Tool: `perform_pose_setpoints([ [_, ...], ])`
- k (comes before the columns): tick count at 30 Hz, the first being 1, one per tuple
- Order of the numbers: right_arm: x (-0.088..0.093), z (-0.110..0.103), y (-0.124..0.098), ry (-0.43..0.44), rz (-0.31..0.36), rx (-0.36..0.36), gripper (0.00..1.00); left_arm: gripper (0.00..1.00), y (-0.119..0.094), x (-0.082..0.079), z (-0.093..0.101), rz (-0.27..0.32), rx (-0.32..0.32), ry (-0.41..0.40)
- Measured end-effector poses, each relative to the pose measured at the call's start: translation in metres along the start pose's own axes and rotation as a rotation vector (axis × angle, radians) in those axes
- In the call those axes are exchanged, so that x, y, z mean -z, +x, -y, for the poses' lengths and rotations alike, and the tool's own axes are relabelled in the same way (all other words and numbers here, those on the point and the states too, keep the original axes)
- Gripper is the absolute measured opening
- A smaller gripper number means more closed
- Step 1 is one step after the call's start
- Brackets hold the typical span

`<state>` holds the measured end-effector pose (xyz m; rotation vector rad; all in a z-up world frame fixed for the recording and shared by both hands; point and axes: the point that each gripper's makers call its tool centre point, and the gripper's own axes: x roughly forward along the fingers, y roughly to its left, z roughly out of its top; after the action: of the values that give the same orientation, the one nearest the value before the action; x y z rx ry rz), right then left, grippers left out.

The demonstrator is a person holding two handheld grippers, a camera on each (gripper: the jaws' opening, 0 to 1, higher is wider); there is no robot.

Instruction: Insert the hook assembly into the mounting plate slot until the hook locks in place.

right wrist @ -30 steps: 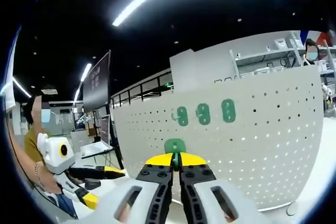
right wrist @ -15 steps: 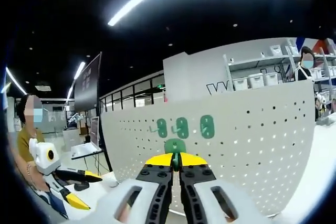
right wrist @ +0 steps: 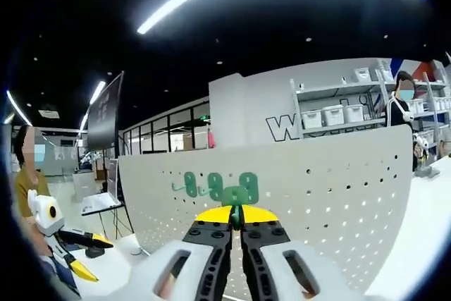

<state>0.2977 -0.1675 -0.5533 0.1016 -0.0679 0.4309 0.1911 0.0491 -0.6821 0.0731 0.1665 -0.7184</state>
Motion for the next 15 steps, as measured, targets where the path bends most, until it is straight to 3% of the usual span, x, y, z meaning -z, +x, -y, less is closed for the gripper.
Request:
perform_pose_setpoints([
  [15, -0.008, 0.023, 0.014, -0.04, 0.013, 0.051, 0.0, 0.7, -0.012, 0.007, -0.01, -0.013, -0.024, -0.011],
])
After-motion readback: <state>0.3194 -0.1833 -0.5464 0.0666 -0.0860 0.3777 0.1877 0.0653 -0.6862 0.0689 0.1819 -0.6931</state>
